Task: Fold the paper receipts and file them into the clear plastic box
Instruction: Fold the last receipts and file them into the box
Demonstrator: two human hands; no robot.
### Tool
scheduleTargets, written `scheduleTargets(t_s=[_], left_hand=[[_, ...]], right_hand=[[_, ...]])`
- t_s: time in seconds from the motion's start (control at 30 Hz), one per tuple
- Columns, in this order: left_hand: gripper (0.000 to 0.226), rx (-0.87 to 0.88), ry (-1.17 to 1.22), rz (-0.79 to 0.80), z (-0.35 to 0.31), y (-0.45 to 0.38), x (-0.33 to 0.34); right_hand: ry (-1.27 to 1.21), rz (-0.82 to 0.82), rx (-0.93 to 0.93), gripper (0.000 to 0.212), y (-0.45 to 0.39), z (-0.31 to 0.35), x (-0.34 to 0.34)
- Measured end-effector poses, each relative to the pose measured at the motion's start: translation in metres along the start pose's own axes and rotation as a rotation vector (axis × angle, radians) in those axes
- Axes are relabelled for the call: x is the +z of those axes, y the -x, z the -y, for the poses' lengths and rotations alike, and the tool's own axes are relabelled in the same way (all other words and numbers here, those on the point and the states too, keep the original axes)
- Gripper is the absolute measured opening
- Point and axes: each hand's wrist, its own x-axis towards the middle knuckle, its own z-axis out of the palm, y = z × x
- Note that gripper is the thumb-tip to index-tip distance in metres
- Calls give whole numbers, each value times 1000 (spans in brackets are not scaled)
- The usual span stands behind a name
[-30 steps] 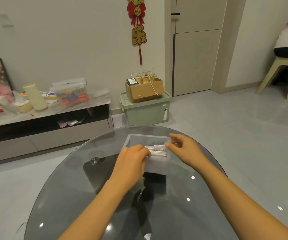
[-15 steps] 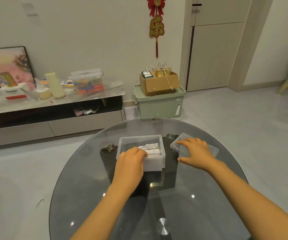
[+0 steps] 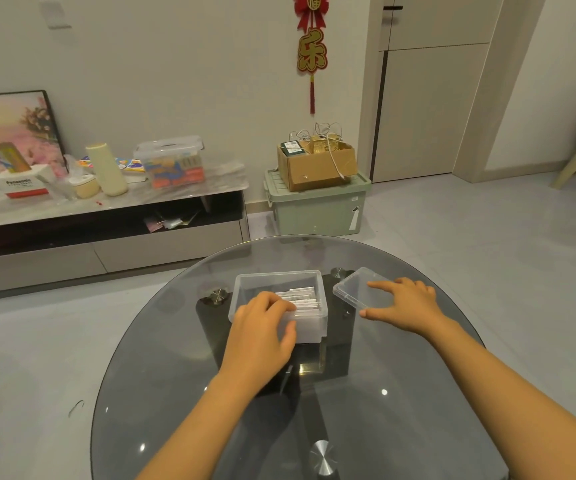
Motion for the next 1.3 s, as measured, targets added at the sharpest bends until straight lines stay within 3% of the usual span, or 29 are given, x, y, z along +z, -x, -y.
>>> scheduleTargets(t_s=[0.17, 0.33, 0.47, 0.57, 0.77, 0.97, 1.13, 1.3], left_hand=[[27, -27, 72, -73, -1, 0, -5], [25, -174, 198, -195, 2, -7, -12], [32, -363, 271, -267, 8, -12, -20], [38, -475, 363, -229, 19, -14, -22], [39, -521, 424, -143, 31, -16, -12], [30, -542, 445, -189, 34, -22, -11], [30, -561, 444, -206, 41, -21, -6], [29, -576, 480, -201, 43, -22, -4]], right_hand=[[-299, -152, 29, 71, 11, 16, -16], [-514, -179, -140, 67, 29, 49, -28], [-444, -128, -334, 69, 36, 72, -30], [-343, -56, -466, 67, 32, 87, -23], [-275, -2, -574, 61, 22, 104, -12], [-335, -42, -451, 64, 25, 105, -2], [-363, 2, -359, 81, 29, 105, 0], [-398, -39, -381, 85, 26, 107, -3]])
